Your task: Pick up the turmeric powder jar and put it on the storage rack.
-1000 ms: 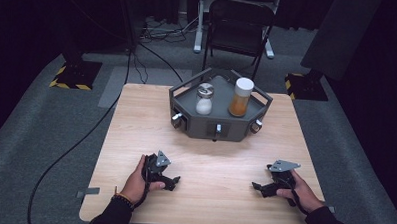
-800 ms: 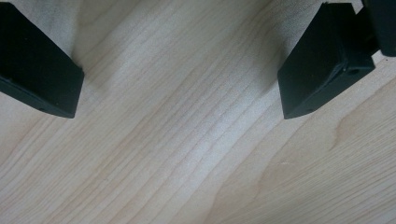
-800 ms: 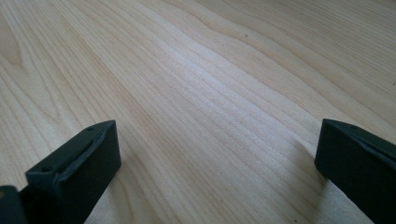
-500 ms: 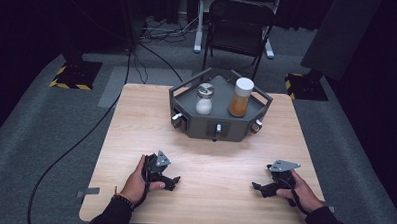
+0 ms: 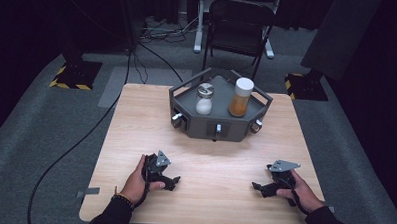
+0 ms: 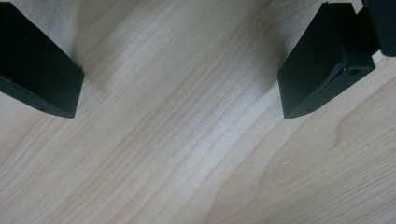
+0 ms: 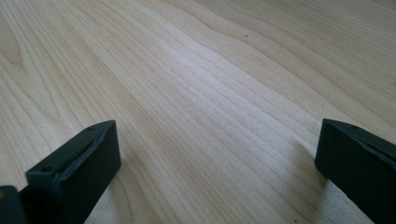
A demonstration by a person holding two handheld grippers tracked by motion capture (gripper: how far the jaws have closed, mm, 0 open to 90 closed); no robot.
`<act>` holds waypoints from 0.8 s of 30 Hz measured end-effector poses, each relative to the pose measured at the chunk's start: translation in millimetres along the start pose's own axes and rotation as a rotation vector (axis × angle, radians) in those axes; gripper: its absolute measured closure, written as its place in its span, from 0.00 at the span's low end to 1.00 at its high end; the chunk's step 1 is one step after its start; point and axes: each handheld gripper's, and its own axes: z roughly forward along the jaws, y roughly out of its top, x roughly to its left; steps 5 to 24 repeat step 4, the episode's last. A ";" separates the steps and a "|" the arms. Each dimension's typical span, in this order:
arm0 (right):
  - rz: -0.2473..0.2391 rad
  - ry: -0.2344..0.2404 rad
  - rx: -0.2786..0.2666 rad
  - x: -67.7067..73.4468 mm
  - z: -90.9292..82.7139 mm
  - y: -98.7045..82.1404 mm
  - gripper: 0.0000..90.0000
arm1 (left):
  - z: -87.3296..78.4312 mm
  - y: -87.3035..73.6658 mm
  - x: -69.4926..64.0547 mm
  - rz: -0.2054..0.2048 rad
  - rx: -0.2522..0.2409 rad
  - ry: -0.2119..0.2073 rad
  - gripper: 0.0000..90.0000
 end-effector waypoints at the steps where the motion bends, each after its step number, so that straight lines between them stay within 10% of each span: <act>1: 0.001 0.000 0.000 0.1 0.0 0.0 0.00 | 0.0 0.0 0.0 0.000 0.000 0.000 0.00; 24: 0.001 -0.001 0.000 0.3 0.0 0.0 0.00 | 0.0 0.0 0.1 0.000 0.000 0.000 0.00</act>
